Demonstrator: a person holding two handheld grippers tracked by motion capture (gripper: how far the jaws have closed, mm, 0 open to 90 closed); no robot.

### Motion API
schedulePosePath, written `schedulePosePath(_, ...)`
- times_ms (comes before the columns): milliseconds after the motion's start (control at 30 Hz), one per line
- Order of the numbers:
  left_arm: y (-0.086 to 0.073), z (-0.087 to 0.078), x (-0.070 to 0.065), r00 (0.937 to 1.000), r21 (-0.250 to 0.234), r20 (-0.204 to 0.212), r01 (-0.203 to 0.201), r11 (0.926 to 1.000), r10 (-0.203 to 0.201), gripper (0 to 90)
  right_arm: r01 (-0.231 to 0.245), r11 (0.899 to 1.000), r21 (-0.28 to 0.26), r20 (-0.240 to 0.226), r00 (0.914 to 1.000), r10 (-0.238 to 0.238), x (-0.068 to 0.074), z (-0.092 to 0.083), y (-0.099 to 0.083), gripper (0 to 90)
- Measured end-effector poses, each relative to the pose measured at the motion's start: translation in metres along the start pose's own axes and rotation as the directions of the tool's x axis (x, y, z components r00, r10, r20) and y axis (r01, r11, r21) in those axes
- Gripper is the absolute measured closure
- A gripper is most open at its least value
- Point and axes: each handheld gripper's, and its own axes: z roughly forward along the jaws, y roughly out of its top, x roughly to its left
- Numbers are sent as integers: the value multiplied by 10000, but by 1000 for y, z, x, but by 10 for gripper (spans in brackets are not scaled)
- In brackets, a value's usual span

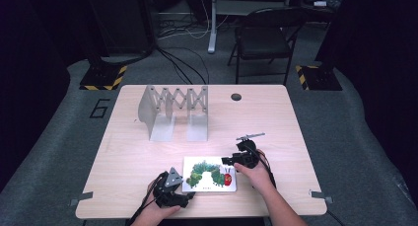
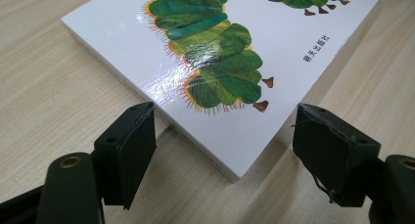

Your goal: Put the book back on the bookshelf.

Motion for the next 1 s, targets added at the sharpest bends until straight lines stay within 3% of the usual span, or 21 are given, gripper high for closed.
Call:
schedulePosePath(233,-1,1,-1,10000,-94,6,-16,10000,16,228,-230,9997,31,-94,9997,230,-3,1,1,396)
schedulePosePath(433,-2,2,-3,9999,-145,-73,-103,9998,102,204,-695,9976,36,-303,9971,695,-5,1,1,396)
schedulePosePath(633,-2,2,-3,9997,-27,-53,-237,9997,237,200,-643,9978,-132,-127,9979,641,-7,1,1,396)
schedulePosePath(1000,-2,2,-4,9996,11,-91,-280,9996,280,192,-754,9971,-94,-391,9964,750,-7,3,2,395)
